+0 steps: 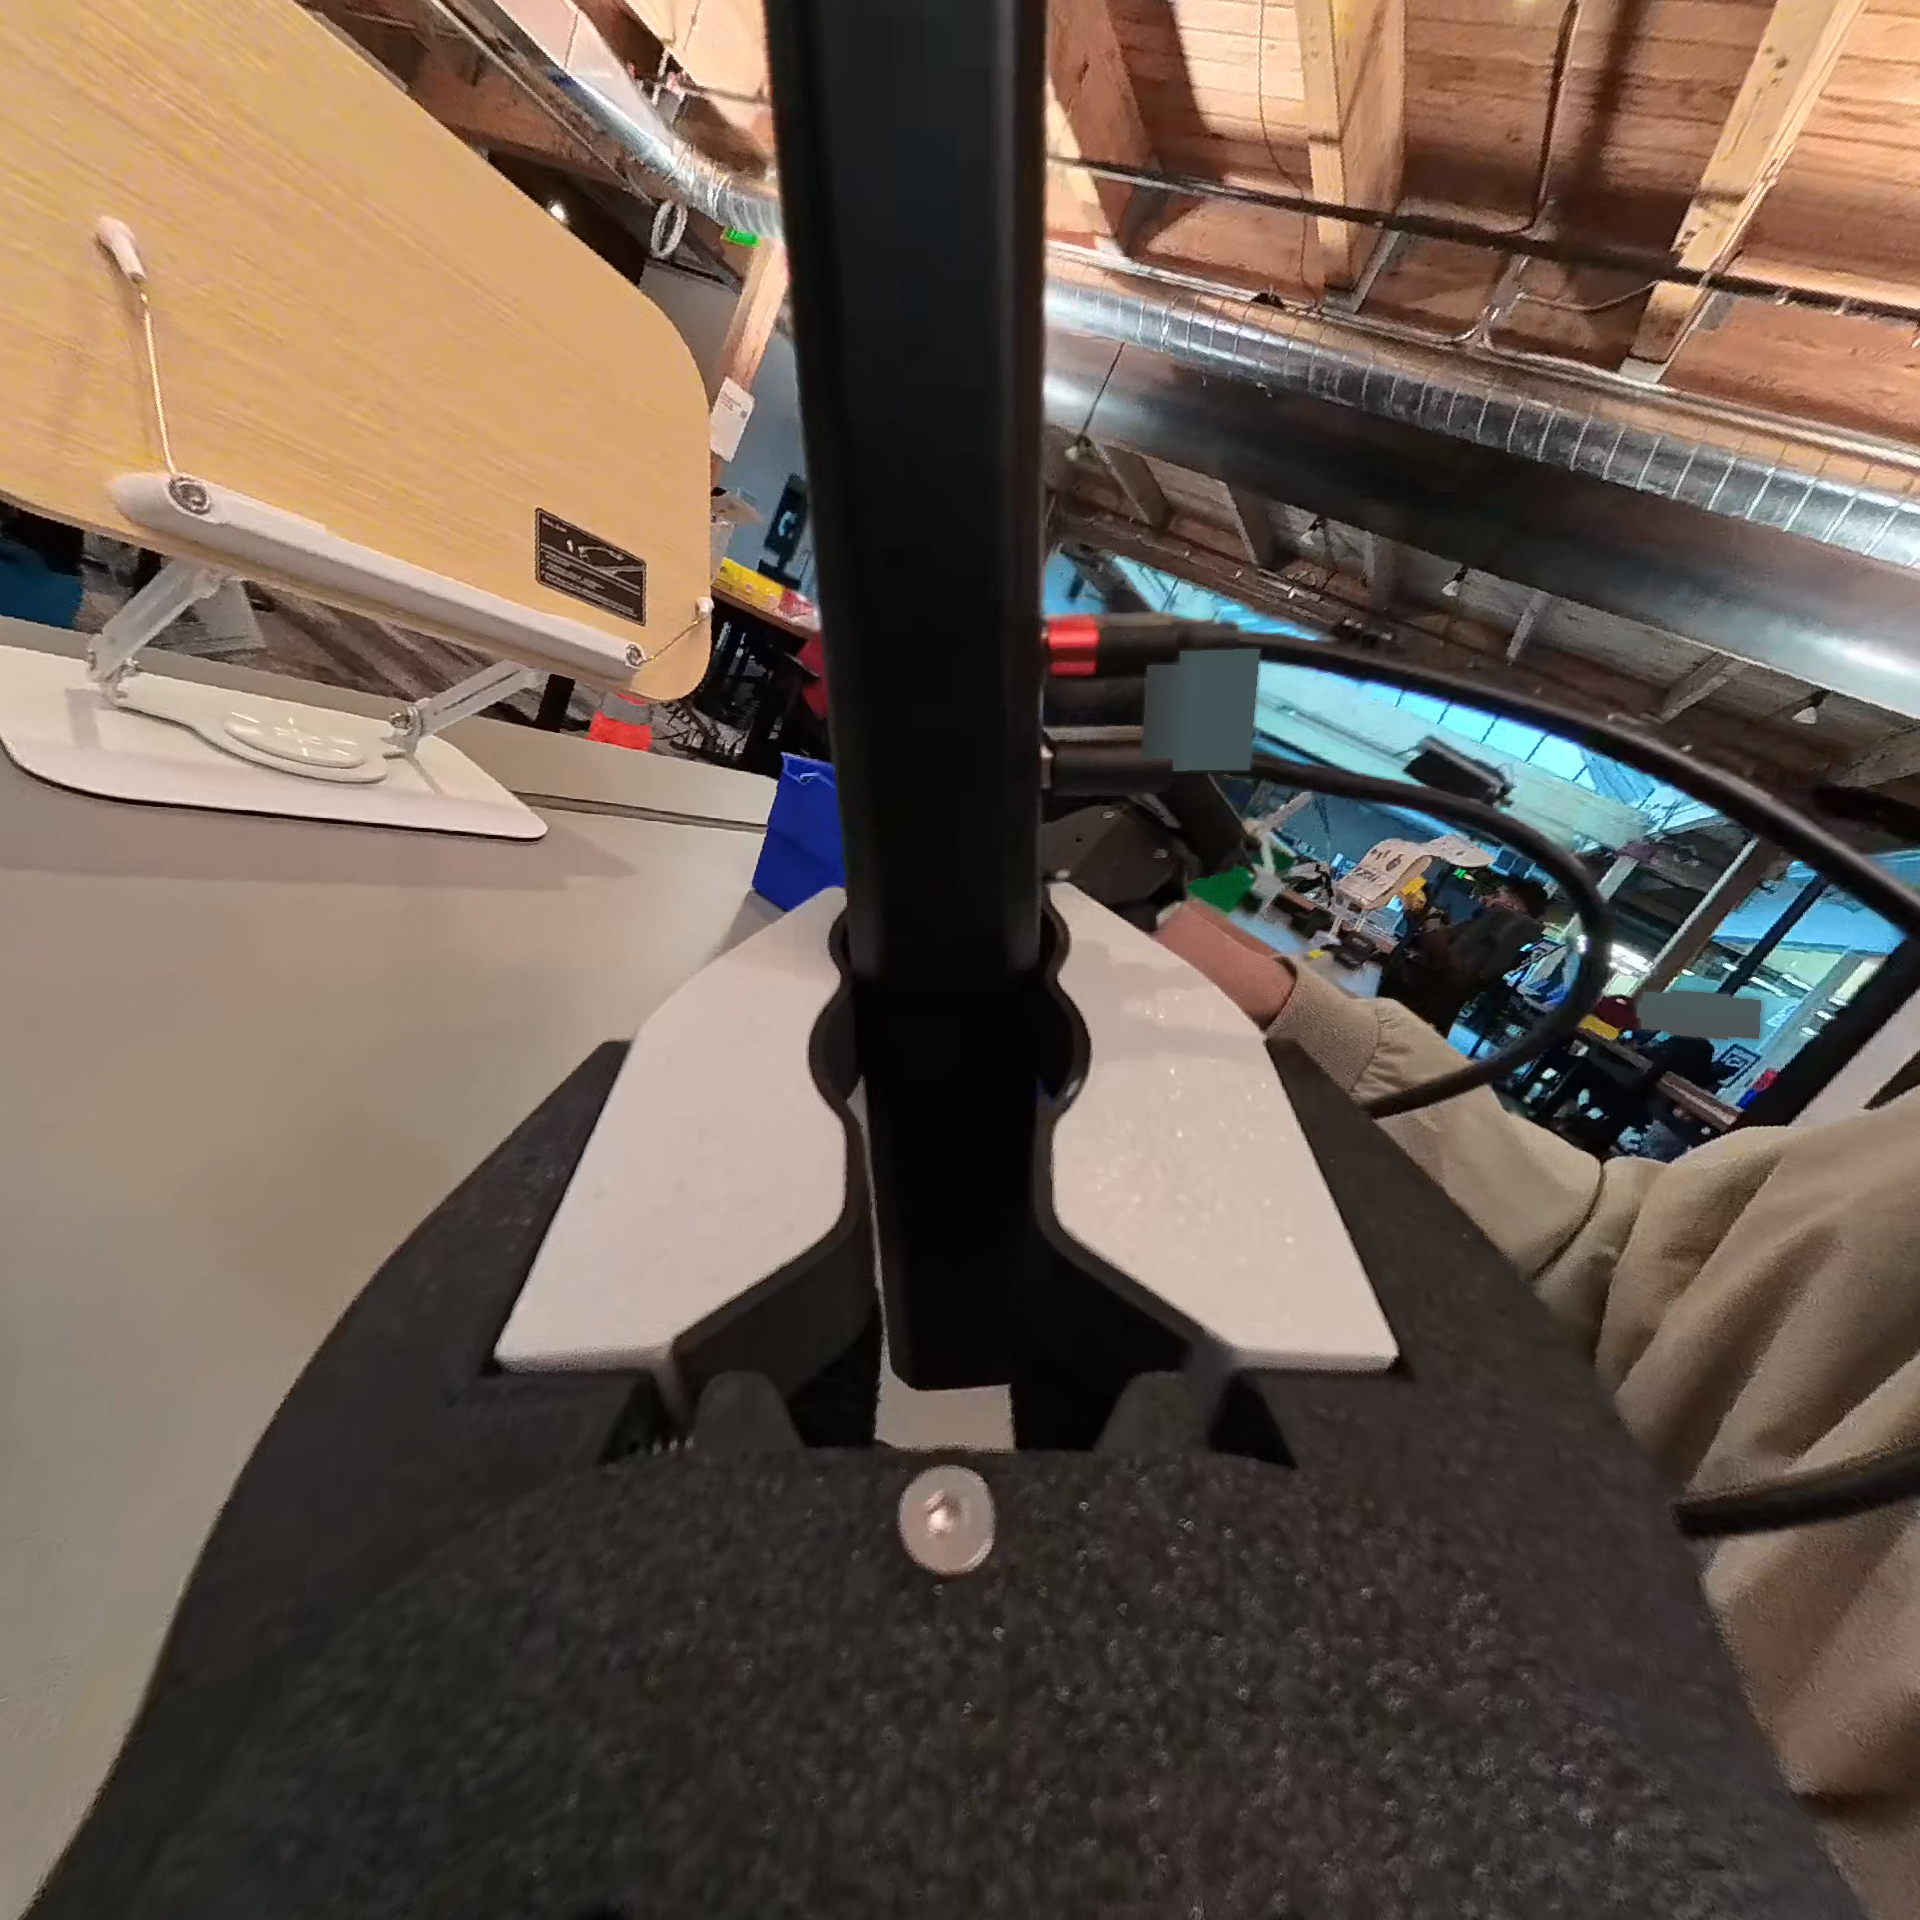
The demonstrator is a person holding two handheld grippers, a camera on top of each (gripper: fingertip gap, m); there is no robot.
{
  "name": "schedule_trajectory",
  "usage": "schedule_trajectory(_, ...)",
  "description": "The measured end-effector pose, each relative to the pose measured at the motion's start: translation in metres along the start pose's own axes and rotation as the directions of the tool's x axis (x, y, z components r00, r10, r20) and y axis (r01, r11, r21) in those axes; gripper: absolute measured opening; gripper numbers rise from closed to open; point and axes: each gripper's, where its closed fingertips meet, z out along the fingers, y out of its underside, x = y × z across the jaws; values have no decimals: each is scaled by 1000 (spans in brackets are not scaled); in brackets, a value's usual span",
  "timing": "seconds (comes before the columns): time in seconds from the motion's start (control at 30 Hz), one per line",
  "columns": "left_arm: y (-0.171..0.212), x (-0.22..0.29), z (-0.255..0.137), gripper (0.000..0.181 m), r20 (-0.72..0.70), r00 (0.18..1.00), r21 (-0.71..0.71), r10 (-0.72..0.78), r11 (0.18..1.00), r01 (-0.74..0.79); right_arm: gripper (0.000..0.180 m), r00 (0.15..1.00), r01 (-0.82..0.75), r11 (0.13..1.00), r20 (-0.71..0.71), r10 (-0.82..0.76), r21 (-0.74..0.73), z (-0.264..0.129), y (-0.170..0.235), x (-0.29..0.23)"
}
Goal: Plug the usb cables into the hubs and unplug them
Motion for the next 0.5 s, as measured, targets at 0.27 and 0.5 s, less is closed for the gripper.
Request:
schedule_trajectory(0.27, 7, -22, -2, 30, 127, 992, -46, 14, 999, -8, 24, 993, -116, 989, -19, 118, 89, 19, 7, 5)
schedule_trajectory(0.5, 8, -28, 1, 30, 133, 991, -42, -7, 999, 13, 22, 924, -345, 932, 214, 317, 109, 36, 12, -14)
